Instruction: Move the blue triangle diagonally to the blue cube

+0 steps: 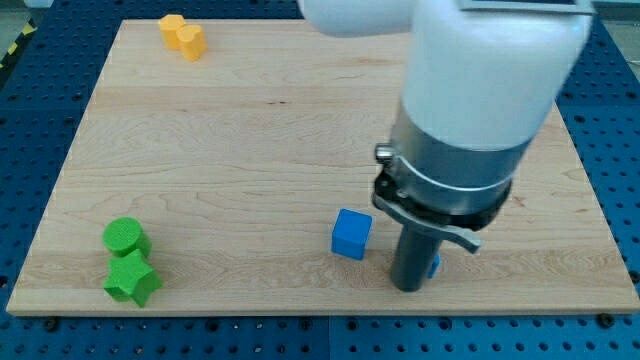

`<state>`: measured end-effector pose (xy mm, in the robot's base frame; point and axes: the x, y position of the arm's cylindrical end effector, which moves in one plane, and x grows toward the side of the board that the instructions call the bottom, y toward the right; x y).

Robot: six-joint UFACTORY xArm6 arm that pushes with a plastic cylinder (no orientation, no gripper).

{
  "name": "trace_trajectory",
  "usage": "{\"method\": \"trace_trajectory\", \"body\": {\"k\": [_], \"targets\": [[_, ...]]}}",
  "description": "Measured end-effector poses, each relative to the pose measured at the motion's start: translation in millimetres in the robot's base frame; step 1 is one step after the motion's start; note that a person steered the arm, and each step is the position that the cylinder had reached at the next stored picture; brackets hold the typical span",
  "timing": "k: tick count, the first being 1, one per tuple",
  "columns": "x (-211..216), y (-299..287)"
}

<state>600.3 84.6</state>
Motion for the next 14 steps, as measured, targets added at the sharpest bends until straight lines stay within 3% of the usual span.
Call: {"method": "trace_trajectory", "body": {"k": [4, 7, 9, 11, 14], "targets": [[-31.5, 20.9], [-99.2, -16.0], [-99.8, -12.2], [-98.0, 29.4], [-141.4, 89.3]]}}
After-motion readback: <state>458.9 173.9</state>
